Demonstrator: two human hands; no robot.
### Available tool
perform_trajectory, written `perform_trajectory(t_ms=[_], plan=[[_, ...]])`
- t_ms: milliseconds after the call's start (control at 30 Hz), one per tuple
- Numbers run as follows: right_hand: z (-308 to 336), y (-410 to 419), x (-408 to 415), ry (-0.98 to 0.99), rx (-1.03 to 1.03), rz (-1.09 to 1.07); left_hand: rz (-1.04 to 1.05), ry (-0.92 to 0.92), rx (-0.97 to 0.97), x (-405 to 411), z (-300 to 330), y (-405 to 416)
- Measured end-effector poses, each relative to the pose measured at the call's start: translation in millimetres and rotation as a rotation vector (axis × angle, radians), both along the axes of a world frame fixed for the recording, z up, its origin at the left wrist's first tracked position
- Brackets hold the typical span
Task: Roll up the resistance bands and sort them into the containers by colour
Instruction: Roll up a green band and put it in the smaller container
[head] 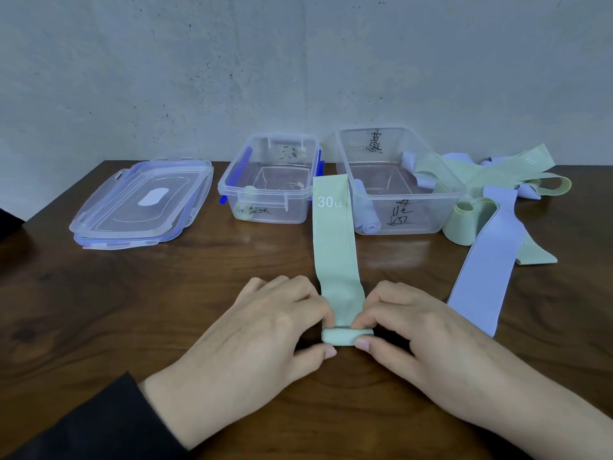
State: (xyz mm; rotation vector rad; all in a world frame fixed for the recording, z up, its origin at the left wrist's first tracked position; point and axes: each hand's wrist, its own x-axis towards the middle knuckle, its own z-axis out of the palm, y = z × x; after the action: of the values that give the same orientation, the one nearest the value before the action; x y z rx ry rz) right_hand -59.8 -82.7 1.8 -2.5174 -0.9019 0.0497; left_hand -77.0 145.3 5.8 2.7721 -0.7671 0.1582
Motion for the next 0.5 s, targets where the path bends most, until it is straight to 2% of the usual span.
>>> perform_trajectory(t_ms=[500], plan=[[0.5,-0.2,-1.5,0.006,-0.004,0.0,0.001,-0.002,-0.016,0.0,0.3,-1.4]])
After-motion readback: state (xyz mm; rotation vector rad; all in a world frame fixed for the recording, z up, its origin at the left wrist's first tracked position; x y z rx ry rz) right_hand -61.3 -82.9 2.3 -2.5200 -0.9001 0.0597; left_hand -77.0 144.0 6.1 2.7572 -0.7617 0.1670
